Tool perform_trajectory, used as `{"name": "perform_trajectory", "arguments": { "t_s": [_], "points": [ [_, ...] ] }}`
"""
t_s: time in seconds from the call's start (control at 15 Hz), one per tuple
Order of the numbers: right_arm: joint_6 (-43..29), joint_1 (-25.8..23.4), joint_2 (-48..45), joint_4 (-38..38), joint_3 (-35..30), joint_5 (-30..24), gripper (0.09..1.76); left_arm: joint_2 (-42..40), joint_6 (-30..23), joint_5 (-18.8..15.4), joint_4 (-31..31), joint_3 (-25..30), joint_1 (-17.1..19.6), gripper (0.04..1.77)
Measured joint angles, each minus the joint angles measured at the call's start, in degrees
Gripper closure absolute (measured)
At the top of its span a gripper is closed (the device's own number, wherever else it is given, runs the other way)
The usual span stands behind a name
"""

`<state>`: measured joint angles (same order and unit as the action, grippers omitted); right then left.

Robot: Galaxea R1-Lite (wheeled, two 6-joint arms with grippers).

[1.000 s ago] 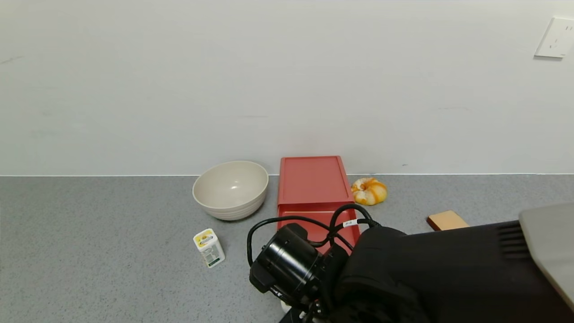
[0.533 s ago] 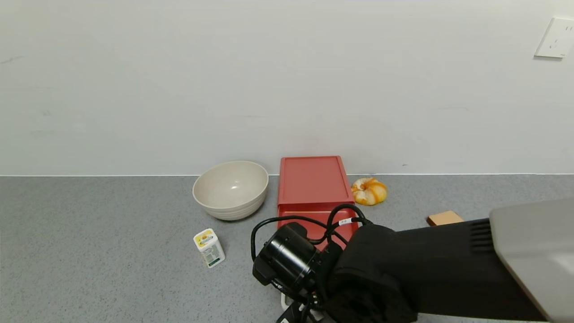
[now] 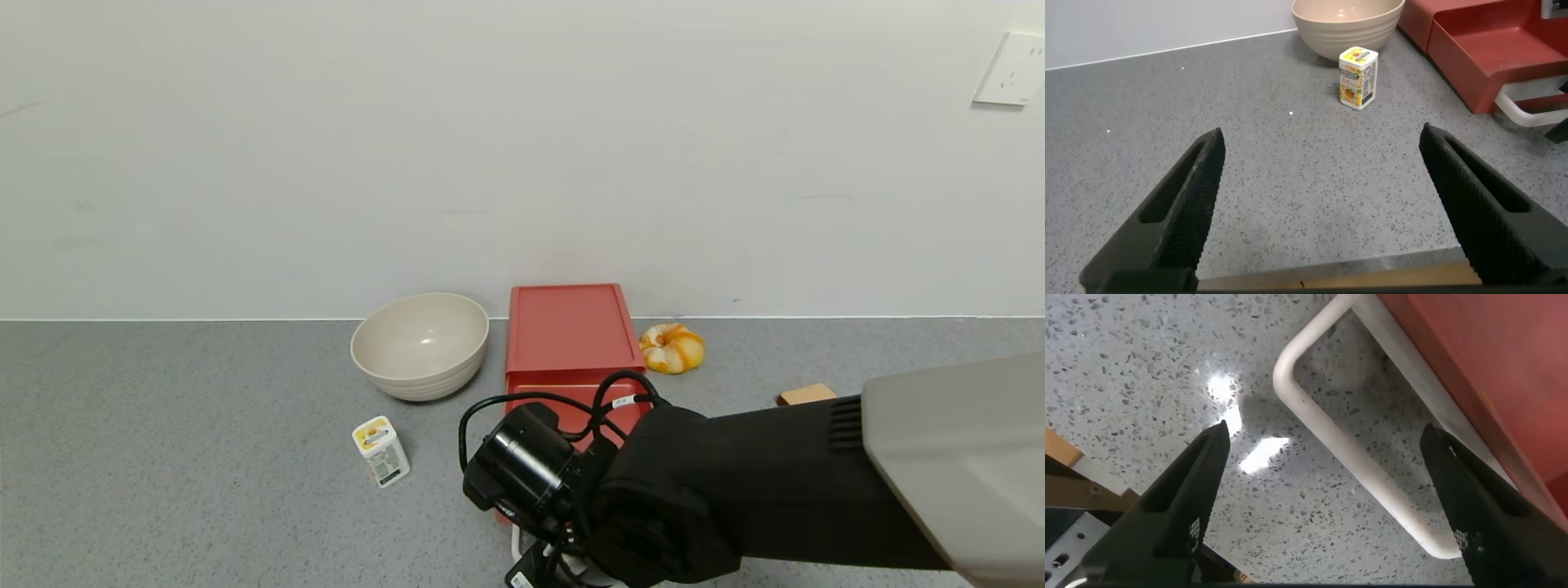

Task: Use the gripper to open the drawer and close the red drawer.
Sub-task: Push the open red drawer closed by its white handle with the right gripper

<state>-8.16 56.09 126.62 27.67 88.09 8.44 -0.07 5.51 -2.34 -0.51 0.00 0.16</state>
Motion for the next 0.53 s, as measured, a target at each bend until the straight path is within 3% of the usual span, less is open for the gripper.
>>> {"name": "perform_trajectory", "arguments": {
  "t_s": [0.53],
  "points": [
    [7.63,-0.83,-0.07,-0.04,0.0,-3.12,0.14,0.0,0.0,0.0,0.0,0.0,0.0,0.09]
  ]
}}
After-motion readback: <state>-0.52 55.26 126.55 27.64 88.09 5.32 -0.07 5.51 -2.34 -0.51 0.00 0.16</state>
